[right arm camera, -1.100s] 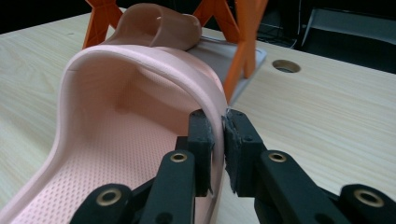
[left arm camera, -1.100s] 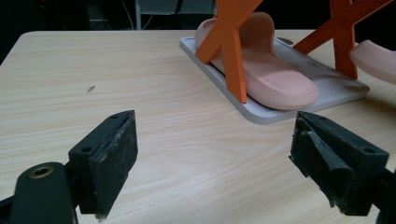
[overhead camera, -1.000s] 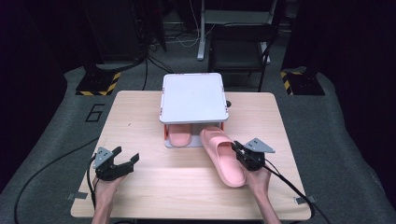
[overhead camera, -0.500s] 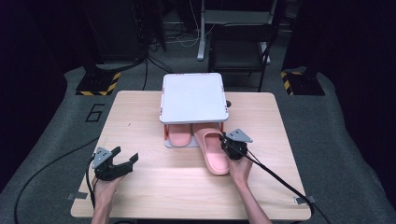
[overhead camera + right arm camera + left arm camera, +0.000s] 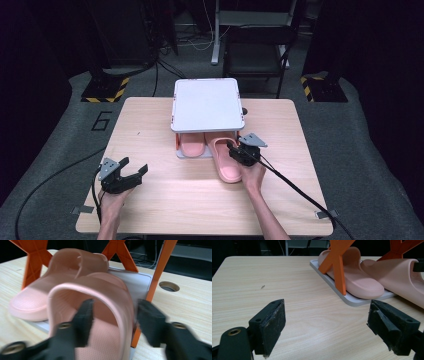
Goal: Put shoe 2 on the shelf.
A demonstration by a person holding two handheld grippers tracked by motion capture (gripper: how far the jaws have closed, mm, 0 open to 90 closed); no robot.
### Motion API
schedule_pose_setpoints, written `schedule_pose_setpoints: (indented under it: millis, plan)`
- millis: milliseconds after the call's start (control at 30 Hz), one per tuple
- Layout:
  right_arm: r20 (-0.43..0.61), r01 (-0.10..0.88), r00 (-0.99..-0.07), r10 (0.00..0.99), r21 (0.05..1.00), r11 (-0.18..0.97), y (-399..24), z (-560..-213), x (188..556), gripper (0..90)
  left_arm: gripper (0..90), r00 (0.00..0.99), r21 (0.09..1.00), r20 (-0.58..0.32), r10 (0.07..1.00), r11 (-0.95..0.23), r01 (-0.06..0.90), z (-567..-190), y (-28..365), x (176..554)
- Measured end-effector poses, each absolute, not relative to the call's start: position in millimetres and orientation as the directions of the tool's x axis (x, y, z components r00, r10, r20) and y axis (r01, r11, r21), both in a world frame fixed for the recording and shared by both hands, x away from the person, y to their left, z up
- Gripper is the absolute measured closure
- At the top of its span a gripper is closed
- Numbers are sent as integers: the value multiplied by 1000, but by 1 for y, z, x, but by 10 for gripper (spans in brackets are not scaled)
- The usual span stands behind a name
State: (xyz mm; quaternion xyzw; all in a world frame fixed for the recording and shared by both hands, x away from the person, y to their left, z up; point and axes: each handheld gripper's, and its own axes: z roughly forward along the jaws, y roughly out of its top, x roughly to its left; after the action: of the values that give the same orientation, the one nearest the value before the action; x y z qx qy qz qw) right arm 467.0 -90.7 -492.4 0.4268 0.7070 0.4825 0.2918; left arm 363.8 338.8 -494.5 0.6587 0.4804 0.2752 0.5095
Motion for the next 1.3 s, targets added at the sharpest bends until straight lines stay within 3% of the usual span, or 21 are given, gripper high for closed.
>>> schedule_pose_setpoints:
  millis: [233,367,533,733,1000,1300]
  plan:
    - [-10,282,-523,852,942,184,-110,-476,445,269,147,398,938,-123,909,-24,345,-493,336,364]
    - [-10,205,-617,787,963,173,-117,-454,428,258,147,418,937,-114,901,-42,347,-493,329,364]
    - [36,182,-660,751,977,114,-126,-423,426,185,147,443,940,-116,889,-46,339,-491,320,365]
    - [12,160,-735,678,975,155,-128,-393,458,194,147,506,941,-132,853,-53,335,-489,301,365]
    - [48,179,-800,598,970,161,-129,-382,500,213,147,628,939,-118,769,-120,323,-488,247,370]
    - [13,201,-770,638,954,223,-124,-387,513,234,147,731,941,-71,679,-197,274,-486,165,378]
